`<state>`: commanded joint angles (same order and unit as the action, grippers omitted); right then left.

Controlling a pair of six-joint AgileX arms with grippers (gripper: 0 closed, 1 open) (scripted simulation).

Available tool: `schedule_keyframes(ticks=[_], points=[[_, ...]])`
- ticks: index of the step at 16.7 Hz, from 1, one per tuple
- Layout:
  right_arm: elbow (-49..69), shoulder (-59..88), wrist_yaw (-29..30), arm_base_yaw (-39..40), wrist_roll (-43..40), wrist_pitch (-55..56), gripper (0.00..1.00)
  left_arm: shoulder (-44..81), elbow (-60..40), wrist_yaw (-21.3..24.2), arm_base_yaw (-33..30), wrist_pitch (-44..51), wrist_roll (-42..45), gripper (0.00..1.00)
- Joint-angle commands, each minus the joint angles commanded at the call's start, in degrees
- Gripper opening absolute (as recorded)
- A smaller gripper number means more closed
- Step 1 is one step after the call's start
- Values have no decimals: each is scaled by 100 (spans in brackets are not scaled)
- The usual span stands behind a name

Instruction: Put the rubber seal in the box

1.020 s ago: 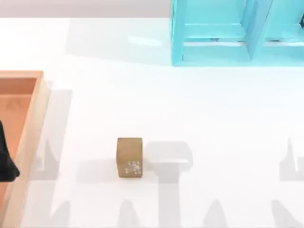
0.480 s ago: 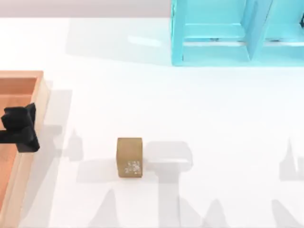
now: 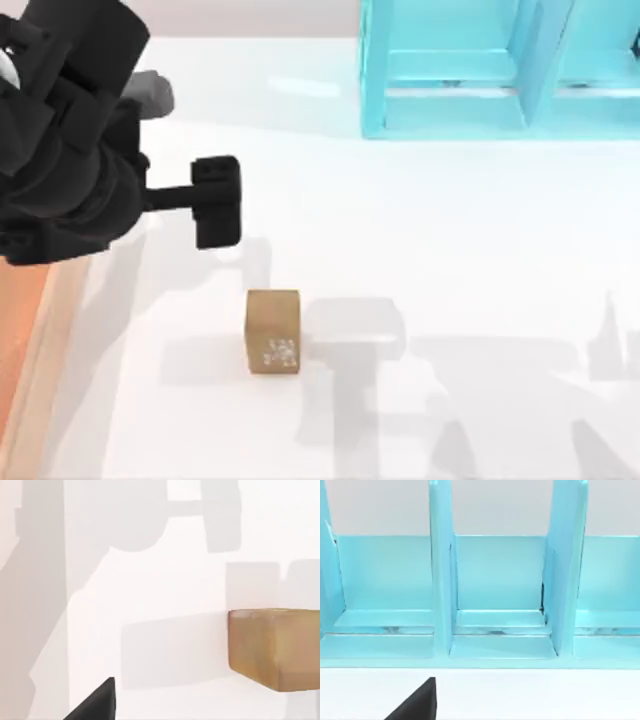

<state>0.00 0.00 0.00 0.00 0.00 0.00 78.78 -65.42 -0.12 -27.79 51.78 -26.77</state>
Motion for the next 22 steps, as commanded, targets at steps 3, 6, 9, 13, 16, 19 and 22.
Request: schedule_keyframes(ticks=[3, 6, 9, 13, 16, 19, 22], points=[[0, 0, 0, 0, 0, 0, 100, 1355, -1141, 5, -487, 905, -468, 100], [0, 0, 0, 0, 0, 0, 100, 2426, -2043, 5, -863, 1586, -831, 100], [0, 0, 0, 0, 0, 0, 100, 3029, -2603, 3, -1093, 1986, -1051, 100], [0, 0, 0, 0, 0, 0, 100, 3167, -2730, 2, -1144, 2073, -1099, 100], [0, 0, 0, 0, 0, 0, 100, 3157, -2697, 4, -1117, 2041, -1091, 100], [0, 0, 0, 0, 0, 0, 100, 3259, -2371, 3, -1121, 1648, -1075, 100], [0, 0, 0, 0, 0, 0, 100, 3460, -1821, 4, -1119, 836, -1071, 100]])
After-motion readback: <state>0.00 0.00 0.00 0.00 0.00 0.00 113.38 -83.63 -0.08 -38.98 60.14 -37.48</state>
